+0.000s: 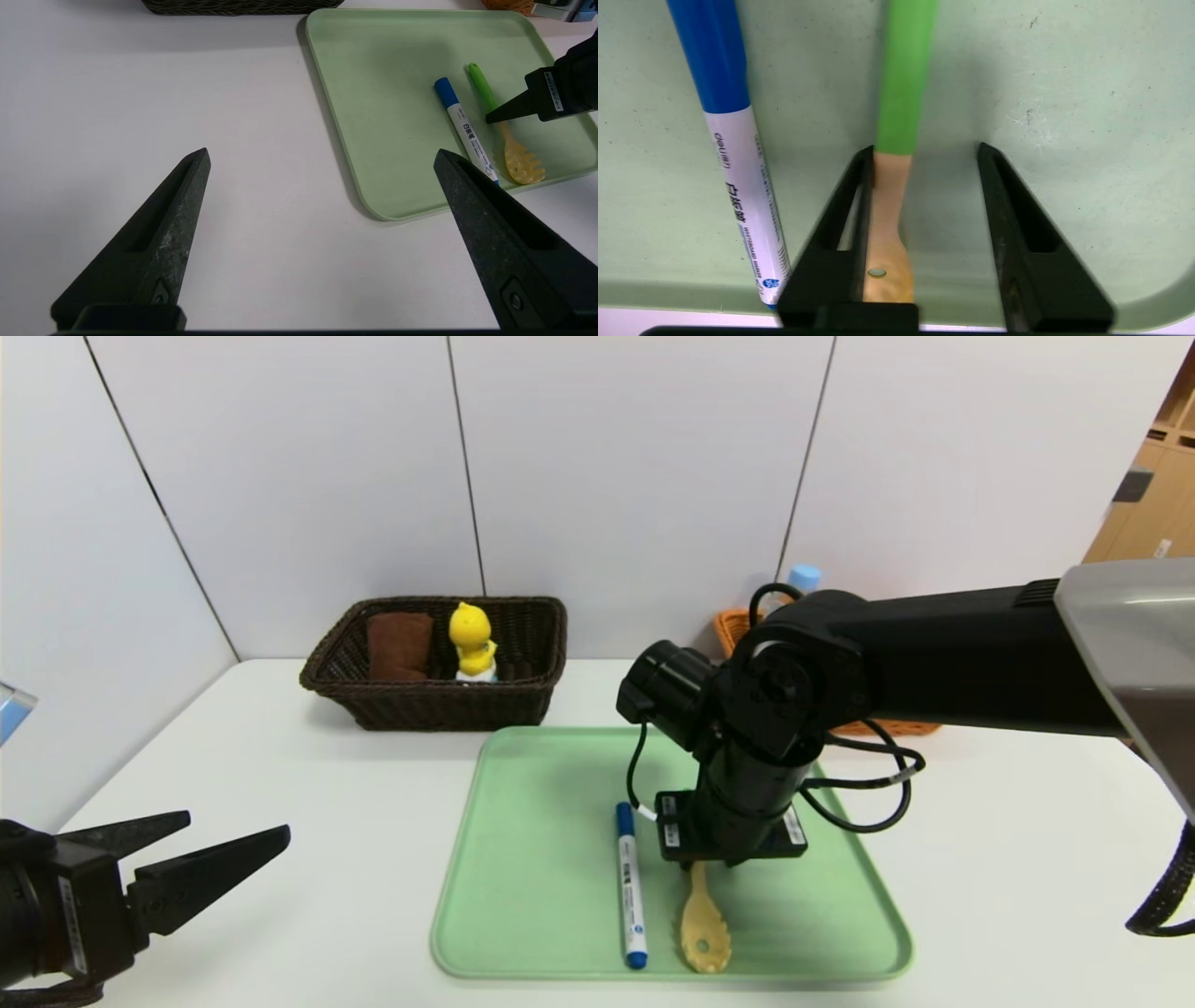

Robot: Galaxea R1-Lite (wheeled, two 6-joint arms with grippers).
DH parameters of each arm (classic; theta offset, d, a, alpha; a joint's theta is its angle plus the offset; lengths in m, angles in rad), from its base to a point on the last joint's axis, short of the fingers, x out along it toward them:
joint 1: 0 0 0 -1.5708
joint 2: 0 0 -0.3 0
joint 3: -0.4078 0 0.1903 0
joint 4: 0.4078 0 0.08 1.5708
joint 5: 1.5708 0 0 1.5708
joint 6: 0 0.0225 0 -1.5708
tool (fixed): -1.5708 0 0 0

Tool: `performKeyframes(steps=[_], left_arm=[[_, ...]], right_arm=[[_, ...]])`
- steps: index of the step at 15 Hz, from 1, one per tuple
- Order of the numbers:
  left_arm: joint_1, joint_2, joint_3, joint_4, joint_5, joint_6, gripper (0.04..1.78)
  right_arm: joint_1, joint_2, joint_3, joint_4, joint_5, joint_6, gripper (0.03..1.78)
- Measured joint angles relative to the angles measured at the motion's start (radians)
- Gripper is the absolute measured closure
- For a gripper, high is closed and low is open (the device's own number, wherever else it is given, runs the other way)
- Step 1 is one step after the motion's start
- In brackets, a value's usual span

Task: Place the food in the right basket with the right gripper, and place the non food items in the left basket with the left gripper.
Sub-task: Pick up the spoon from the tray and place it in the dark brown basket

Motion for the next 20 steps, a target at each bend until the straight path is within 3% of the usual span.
performKeyframes(steps=[1,6,9,11,13,14,17,20], left_arm=[[0.000,-0.001,0.000,0.000,0.000,0.000,0.13],[0.000,-0.001,0.002,0.000,0.000,0.008,0.13],[0.000,0.000,0.004,0.000,0.000,0.008,0.13],[0.000,0.004,0.001,-0.002,-0.003,0.008,0.13],[-0.001,0.010,-0.003,-0.004,-0.003,0.008,0.13],[-0.001,0.014,-0.003,-0.005,-0.003,0.008,0.13],[-0.001,0.020,-0.004,-0.005,-0.001,0.008,0.13],[0.000,0.038,-0.019,-0.008,0.040,-0.003,0.13]], right_arm=[[0.000,0.001,0.000,0.000,0.000,0.001,1.71],[-0.001,0.005,-0.010,-0.003,0.007,0.003,1.70],[-0.002,-0.015,-0.081,-0.008,0.008,0.005,1.70],[0.000,-0.046,-0.148,-0.078,0.003,0.001,1.70],[-0.004,-0.072,-0.190,-0.241,-0.006,-0.024,1.70],[-0.006,-0.079,-0.205,-0.355,-0.010,-0.065,1.70],[-0.013,-0.072,-0.223,-0.704,-0.016,-0.259,1.70],[-0.011,-0.002,-0.229,-1.039,-0.073,-0.440,1.70]])
